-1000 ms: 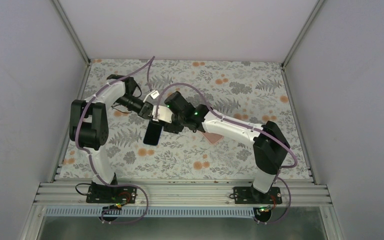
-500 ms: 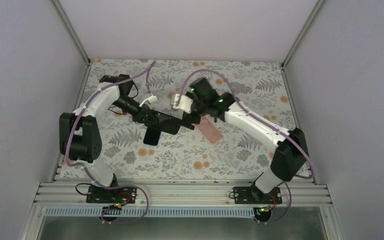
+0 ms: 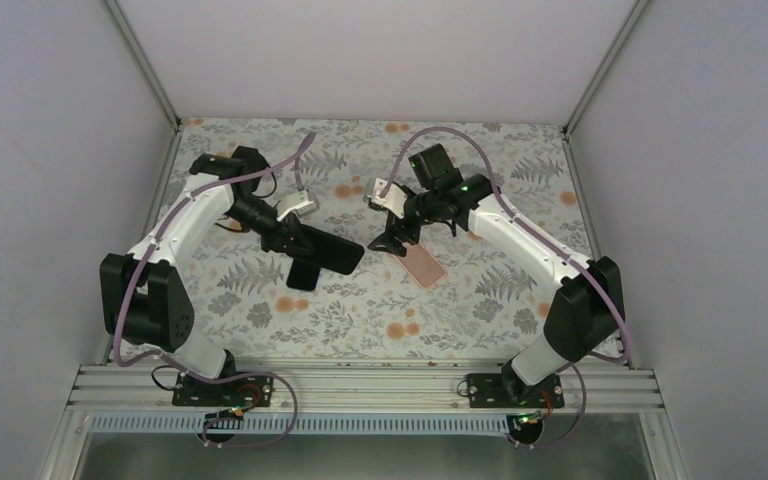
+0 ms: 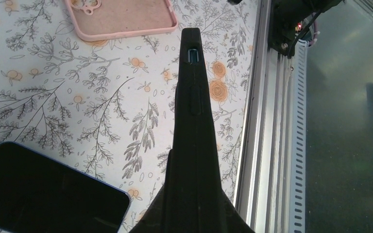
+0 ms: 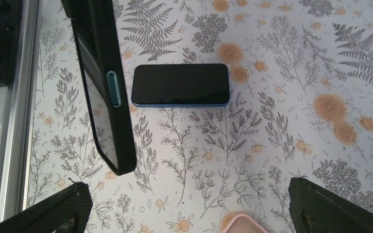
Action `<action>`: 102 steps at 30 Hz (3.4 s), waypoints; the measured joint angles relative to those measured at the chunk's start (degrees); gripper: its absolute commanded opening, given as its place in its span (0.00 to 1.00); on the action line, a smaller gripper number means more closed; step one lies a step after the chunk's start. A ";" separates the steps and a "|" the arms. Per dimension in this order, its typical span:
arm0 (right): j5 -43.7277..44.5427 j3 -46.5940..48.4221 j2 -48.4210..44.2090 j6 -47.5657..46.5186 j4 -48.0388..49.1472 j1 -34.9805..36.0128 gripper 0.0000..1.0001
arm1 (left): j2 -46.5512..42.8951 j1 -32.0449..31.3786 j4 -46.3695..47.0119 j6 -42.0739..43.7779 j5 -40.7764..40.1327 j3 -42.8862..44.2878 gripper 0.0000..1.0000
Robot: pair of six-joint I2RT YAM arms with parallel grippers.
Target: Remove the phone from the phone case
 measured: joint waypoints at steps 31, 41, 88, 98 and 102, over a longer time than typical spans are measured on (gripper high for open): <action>2.19 -2.05 1.51 2.45 2.80 -0.04 1.00 | 0.00 -0.94 0.63 -0.48 1.79 1.79 0.02; 2.19 -2.05 1.95 2.64 3.02 -0.07 1.00 | -0.39 -0.94 0.87 -0.50 0.83 1.79 0.02; 1.51 -2.45 -2.16 1.92 0.09 -1.22 1.00 | -2.73 -2.73 0.35 -0.50 -0.50 0.07 0.02; -0.02 -4.66 -3.26 1.97 -0.33 -0.52 1.00 | -2.71 -2.73 0.35 -1.05 -0.44 0.20 0.02; -0.17 -5.07 -3.13 1.97 -0.15 -0.15 0.99 | -2.71 -2.73 0.37 -1.53 -0.35 0.72 0.02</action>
